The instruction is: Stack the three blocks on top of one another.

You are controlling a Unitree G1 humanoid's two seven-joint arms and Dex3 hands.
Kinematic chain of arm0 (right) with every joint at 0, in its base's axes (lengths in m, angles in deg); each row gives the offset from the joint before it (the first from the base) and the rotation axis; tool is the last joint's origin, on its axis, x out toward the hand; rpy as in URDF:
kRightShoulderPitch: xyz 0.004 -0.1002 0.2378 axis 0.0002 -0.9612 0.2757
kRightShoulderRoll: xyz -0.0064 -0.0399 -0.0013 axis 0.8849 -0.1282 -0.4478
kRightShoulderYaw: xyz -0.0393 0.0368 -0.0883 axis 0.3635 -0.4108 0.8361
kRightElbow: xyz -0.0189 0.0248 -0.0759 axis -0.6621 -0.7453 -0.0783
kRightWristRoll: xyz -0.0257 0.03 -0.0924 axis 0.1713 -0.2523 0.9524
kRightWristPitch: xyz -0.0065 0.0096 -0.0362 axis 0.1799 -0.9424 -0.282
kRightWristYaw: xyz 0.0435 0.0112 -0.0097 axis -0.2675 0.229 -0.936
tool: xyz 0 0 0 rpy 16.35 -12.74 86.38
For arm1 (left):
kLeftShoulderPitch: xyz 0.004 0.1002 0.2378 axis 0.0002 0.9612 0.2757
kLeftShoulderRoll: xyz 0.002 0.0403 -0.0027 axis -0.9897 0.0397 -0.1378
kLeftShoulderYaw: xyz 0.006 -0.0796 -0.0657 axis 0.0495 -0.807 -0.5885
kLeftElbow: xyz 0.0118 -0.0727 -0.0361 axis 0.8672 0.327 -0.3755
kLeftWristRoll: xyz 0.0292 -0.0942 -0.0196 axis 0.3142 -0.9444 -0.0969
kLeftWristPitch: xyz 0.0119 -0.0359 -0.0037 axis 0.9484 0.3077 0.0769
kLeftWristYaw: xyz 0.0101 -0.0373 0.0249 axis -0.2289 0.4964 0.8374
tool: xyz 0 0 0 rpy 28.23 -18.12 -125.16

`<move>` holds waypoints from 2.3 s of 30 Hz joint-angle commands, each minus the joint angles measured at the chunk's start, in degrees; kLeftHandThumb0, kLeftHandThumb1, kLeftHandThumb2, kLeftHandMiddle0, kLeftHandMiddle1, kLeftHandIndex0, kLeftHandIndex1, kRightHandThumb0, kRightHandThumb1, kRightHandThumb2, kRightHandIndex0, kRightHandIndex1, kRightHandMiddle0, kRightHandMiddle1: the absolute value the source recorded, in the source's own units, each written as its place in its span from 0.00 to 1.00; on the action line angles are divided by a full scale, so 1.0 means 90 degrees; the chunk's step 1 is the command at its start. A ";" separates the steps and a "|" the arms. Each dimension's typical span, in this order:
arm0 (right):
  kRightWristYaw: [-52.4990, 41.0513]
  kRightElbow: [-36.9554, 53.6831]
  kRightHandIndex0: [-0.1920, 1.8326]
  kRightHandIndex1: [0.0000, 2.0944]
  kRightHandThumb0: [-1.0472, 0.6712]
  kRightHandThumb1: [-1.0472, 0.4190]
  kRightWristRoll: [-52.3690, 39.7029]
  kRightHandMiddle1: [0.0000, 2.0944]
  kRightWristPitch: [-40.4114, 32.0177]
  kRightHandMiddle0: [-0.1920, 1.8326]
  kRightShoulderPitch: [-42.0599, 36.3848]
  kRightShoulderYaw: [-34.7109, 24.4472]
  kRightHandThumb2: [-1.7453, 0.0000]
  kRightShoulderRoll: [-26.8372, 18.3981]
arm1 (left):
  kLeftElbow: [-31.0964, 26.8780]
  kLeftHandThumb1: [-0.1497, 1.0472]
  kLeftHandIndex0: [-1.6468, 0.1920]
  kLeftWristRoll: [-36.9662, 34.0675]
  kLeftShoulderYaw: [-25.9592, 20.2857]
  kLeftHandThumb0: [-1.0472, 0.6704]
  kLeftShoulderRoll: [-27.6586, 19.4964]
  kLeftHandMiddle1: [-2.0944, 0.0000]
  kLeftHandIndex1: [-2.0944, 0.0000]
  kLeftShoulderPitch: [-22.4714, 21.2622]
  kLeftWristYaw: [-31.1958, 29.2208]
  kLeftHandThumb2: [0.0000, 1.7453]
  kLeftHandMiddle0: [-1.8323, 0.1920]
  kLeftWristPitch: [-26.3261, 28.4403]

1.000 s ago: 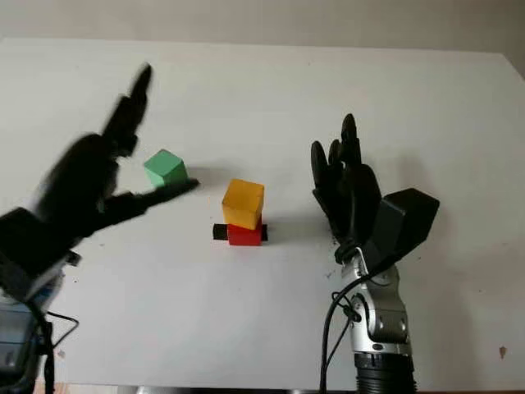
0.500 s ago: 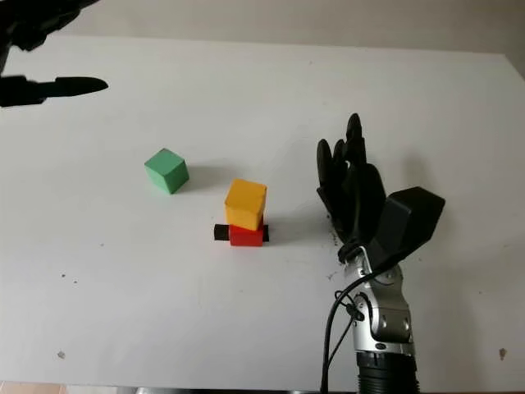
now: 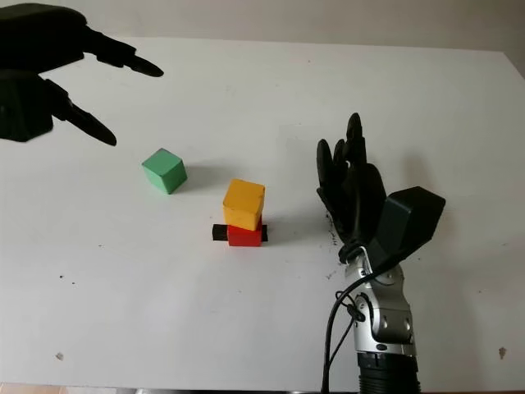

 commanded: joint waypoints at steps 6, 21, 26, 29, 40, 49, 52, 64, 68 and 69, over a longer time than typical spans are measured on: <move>0.0010 0.0211 0.00 0.00 0.26 0.00 -0.0001 0.00 -0.0003 0.00 -0.0112 0.0008 0.74 -0.0016 | 0.0135 0.74 0.68 0.0861 0.0340 0.19 0.0046 0.99 0.99 0.0012 0.0599 0.04 0.83 -0.0467; -0.0039 0.0119 0.00 0.00 0.26 0.00 -0.0004 0.00 0.0066 0.00 -0.0087 -0.0005 0.74 -0.0024 | -0.0096 0.81 0.72 0.1295 0.0504 0.19 0.0274 0.99 0.97 0.0916 0.0998 0.04 0.95 -0.0251; -0.0067 0.0147 0.00 0.00 0.26 0.00 -0.0053 0.00 0.0040 0.00 -0.0098 -0.0026 0.74 -0.0018 | -0.0155 0.80 0.69 0.1317 0.0552 0.18 0.0417 0.98 0.96 0.0953 0.0816 0.03 0.96 -0.0034; -0.0057 0.0189 0.00 0.00 0.26 0.00 -0.0038 0.00 0.0022 0.00 -0.0132 -0.0020 0.74 -0.0018 | -0.0157 0.80 0.68 0.1235 0.0560 0.20 0.0526 0.98 0.96 0.0965 0.0684 0.03 0.96 0.0089; -0.0060 0.0200 0.00 0.00 0.26 0.00 -0.0069 0.00 0.0019 0.00 -0.0177 -0.0023 0.74 -0.0009 | 0.0157 0.80 0.62 0.1482 0.0720 0.20 0.0627 0.97 0.95 0.0978 0.1318 0.03 0.92 -0.0197; -0.0056 0.0208 0.00 0.00 0.26 0.00 -0.0047 0.00 0.0054 0.00 -0.0210 0.0000 0.74 0.0000 | 0.0379 0.80 0.56 0.1786 0.0862 0.25 0.0630 0.96 0.94 0.0898 0.1785 0.03 0.88 -0.0340; -0.0072 0.0210 0.00 0.00 0.26 0.00 -0.0057 0.00 0.0053 0.00 -0.0218 -0.0006 0.73 0.0002 | 0.0479 0.82 0.55 0.1871 0.0902 0.26 0.0629 0.97 0.94 0.0861 0.1879 0.04 0.87 -0.0368; -0.0073 0.0182 0.00 0.00 0.26 0.00 -0.0061 0.00 0.0086 0.00 -0.0228 -0.0020 0.74 0.0035 | 0.0782 0.84 0.54 0.1924 0.0933 0.25 0.0664 0.97 0.94 0.0798 0.2047 0.03 0.87 -0.0369; -0.0064 0.0202 0.00 0.00 0.26 0.00 -0.0047 0.00 0.0084 0.00 -0.0245 -0.0019 0.74 0.0030 | 0.0827 0.85 0.53 0.1947 0.0949 0.24 0.0679 0.97 0.93 0.0793 0.2089 0.03 0.86 -0.0378; -0.0059 0.0220 0.00 0.00 0.26 0.00 -0.0042 0.00 0.0071 0.00 -0.0251 -0.0016 0.73 0.0026 | 0.0854 0.85 0.53 0.1915 0.0936 0.25 0.0695 0.97 0.93 0.0793 0.2101 0.03 0.86 -0.0382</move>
